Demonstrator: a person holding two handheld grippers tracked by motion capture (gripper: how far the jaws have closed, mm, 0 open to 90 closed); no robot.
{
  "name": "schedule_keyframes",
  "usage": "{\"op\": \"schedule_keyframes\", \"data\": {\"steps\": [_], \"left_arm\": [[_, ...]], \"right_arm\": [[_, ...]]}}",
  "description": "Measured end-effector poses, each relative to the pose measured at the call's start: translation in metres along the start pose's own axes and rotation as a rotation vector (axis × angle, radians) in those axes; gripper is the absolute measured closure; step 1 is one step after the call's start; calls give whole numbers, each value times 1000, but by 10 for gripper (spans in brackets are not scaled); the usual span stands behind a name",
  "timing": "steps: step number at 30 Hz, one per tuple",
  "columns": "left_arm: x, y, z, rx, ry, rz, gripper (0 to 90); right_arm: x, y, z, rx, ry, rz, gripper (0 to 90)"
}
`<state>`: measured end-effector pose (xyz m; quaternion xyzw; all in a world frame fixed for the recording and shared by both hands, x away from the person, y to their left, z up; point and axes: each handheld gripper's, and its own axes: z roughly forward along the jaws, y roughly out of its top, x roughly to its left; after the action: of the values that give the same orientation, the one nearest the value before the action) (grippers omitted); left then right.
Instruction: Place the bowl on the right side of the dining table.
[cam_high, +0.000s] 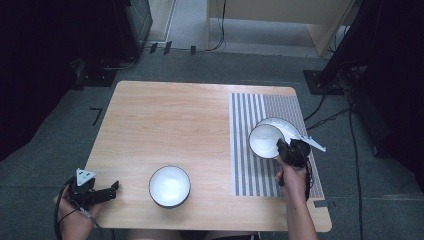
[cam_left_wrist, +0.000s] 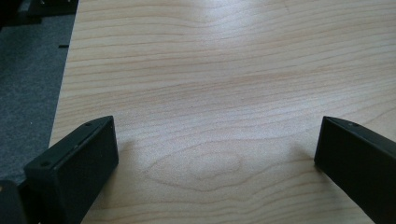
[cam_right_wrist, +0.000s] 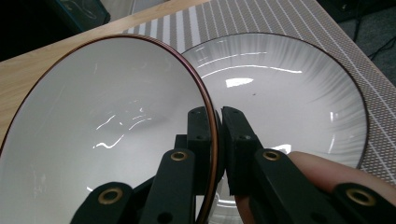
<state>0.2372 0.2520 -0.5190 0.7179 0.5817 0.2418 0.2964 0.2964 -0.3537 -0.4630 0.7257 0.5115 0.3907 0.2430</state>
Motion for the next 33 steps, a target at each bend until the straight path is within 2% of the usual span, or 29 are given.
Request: {"op": "schedule_keyframes", "data": {"steps": [4,15,29,33], "left_arm": [[0,0,0,0,0,0,0],[0,0,0,0,1,0,0],[0,0,0,0,0,0,0],[0,0,0,0,1,0,0]], "right_arm": [[-10,3,3,1,-15,25,835],[-27,11,8,-4,-46,68,835],[-36,14,22,12,-82,81,834],[-40,15,25,10,-98,98,834]]}}
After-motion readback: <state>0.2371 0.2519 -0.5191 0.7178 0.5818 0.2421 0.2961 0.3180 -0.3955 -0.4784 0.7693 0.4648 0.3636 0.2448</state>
